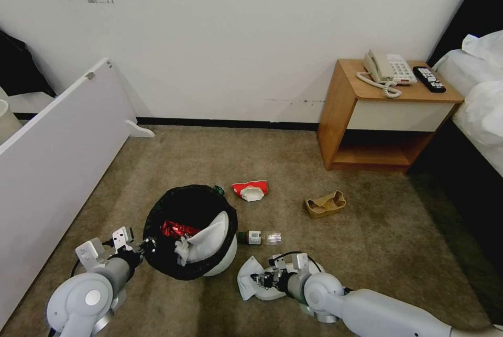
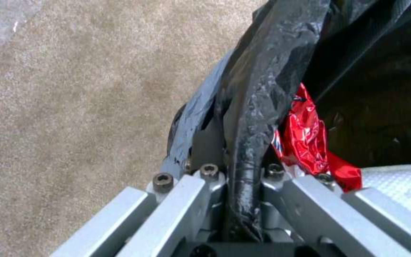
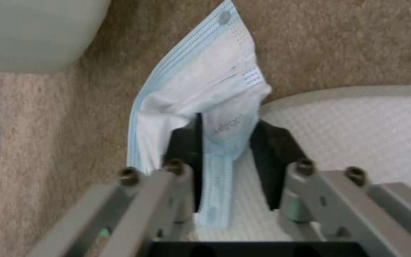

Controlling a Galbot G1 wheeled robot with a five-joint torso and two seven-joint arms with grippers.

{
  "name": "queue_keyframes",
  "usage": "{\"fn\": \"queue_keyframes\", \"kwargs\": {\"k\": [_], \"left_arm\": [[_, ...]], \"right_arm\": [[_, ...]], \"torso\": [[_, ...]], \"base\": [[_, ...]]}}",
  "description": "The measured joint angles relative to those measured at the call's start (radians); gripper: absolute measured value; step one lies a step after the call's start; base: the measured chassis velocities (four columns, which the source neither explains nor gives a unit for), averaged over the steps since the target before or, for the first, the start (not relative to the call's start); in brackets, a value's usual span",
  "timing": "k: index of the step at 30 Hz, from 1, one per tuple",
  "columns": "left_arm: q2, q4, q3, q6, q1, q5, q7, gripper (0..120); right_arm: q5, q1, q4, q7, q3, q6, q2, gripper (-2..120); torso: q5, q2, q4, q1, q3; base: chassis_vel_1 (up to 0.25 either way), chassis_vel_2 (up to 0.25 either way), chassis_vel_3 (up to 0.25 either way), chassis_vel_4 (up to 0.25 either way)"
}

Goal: Pick up the trash bin and place the garbage on the floor into it.

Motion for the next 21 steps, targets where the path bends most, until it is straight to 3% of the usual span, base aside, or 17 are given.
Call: {"fn": "queue_keyframes", "kwargs": {"k": [3,6,21], "left_arm": [[-0.003,0.002,0.001,0.000,-0.001,0.000,0.000,1],[-0.005,0.004,0.002,0.000,-0.001,0.000,0.000,1],[-0.003,0.010,0.009,0.000,-0.003,0.001,0.001,1]], "right_arm": [[0.001,-0.001,-0.006,0.002,0.003,0.000,0.003,8],[0.002,0.000,-0.010,0.002,0.005,0.000,0.005,0],[0.003,0.001,-0.011,0.006,0.030,0.005,-0.001,0]], "torso": [[0.0000,0.000,0.0000,0.000,0.000],[-0.0001,0.000,0.0000,0.000,0.000],[-0.0001,0.000,0.0000,0.000,0.000]], "base": [[0.000,0.000,0.000,0.000],[0.000,0.000,0.000,0.000],[0.000,0.000,0.000,0.000]]}}
